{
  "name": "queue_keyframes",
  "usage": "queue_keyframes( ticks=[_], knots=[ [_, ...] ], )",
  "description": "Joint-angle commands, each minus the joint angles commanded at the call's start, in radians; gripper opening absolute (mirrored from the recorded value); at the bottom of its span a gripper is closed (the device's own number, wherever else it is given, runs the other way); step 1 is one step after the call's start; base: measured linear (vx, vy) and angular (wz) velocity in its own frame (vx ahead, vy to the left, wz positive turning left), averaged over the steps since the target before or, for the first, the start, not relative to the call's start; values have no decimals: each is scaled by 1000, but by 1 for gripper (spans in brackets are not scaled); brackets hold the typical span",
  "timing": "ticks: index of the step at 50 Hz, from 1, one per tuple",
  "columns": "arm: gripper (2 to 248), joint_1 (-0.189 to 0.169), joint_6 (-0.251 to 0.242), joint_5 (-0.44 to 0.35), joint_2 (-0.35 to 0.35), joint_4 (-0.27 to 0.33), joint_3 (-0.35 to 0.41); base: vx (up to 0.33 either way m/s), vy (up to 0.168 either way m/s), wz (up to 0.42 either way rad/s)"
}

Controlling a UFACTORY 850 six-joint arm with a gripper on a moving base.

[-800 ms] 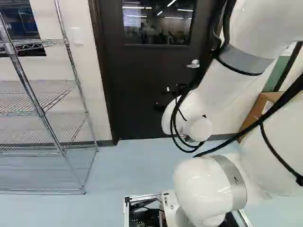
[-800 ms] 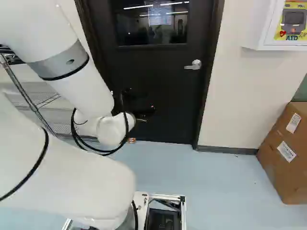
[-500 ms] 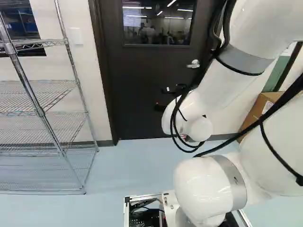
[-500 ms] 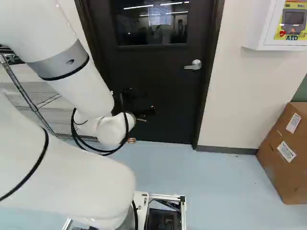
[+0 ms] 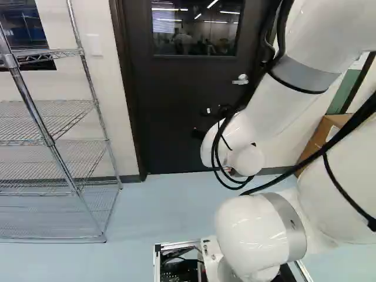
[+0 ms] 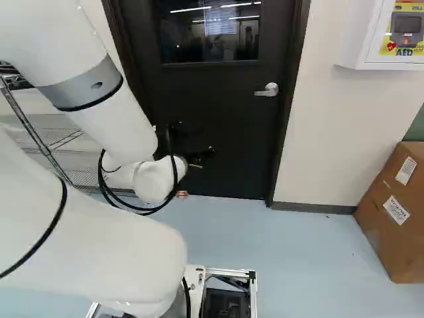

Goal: Open the door and move inside

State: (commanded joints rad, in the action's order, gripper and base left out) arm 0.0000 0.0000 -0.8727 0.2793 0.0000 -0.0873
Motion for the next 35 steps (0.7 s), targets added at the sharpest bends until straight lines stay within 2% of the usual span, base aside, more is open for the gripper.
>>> queue_keyframes(
  ticks=[20, 35],
  knots=[
    [247, 0, 0, 0, 0, 0, 0, 121, 54, -28],
    [247, 0, 0, 0, 0, 0, 0, 190, 0, -278]
  ],
)
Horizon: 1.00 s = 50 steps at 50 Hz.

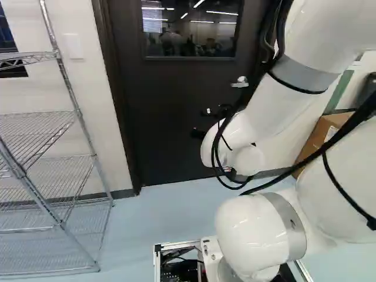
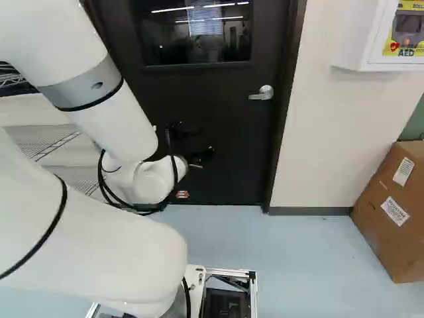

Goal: Open the door and move inside

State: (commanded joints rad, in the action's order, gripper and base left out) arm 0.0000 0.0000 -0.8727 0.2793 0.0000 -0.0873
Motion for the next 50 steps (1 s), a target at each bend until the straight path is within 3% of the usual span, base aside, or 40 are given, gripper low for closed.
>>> queue_keyframes(
  ticks=[31, 50],
  knots=[
    [247, 0, 0, 0, 0, 0, 0, 185, -49, -300],
    [247, 0, 0, 0, 0, 0, 0, 130, -17, -117]
  ],
)
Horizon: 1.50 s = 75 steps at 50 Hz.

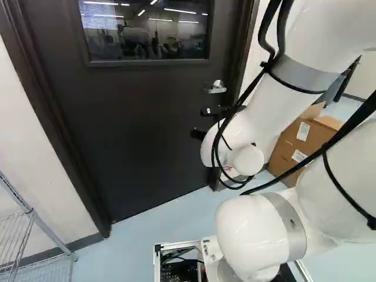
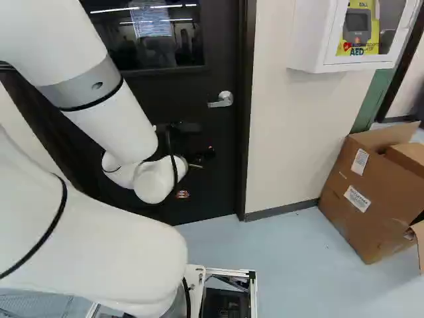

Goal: Open the door and move inside

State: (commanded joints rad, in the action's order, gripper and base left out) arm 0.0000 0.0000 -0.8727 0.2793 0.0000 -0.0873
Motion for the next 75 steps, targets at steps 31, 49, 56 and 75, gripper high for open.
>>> queue_keyframes(
  ticks=[31, 49, 56, 75],
  knots=[
    [247, 0, 0, 0, -48, 0, -56, 15, 0, -3],
    [247, 0, 0, 0, -41, 0, -96, 0, 0, 0],
    [247, 0, 0, 0, -39, 0, -112, 0, 0, 0],
    [247, -15, 0, 0, -30, 31, -150, 0, 0, 0]
  ],
)
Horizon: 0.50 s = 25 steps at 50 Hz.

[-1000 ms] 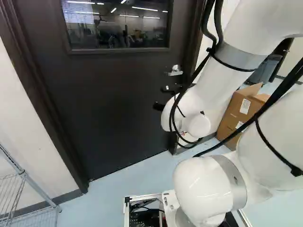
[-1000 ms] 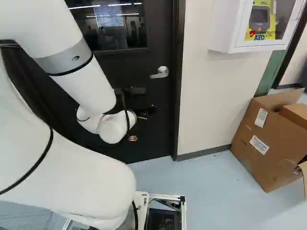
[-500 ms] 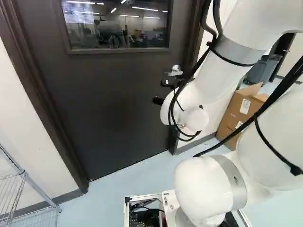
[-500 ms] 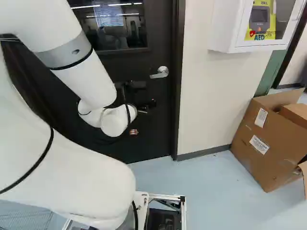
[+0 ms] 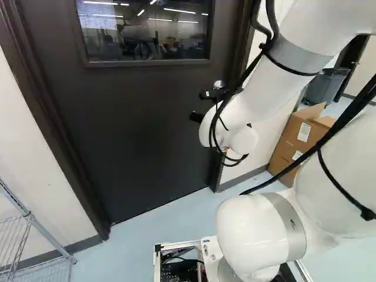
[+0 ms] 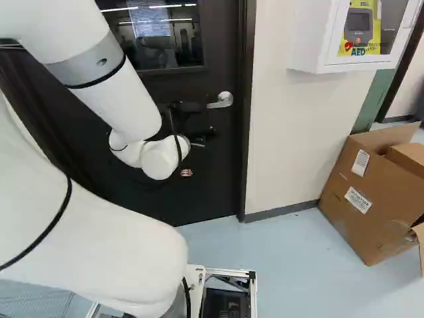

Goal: Open the door and move inside

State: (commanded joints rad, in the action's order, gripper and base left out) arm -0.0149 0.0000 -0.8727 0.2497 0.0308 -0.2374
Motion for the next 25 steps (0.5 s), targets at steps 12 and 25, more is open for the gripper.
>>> queue_keyframes(
  ticks=[12, 25],
  knots=[
    [247, -15, 0, -6, 5, 37, -25, 0, 0, 0],
    [247, -36, 0, -25, 7, 103, -54, 0, 0, 0]
  ],
)
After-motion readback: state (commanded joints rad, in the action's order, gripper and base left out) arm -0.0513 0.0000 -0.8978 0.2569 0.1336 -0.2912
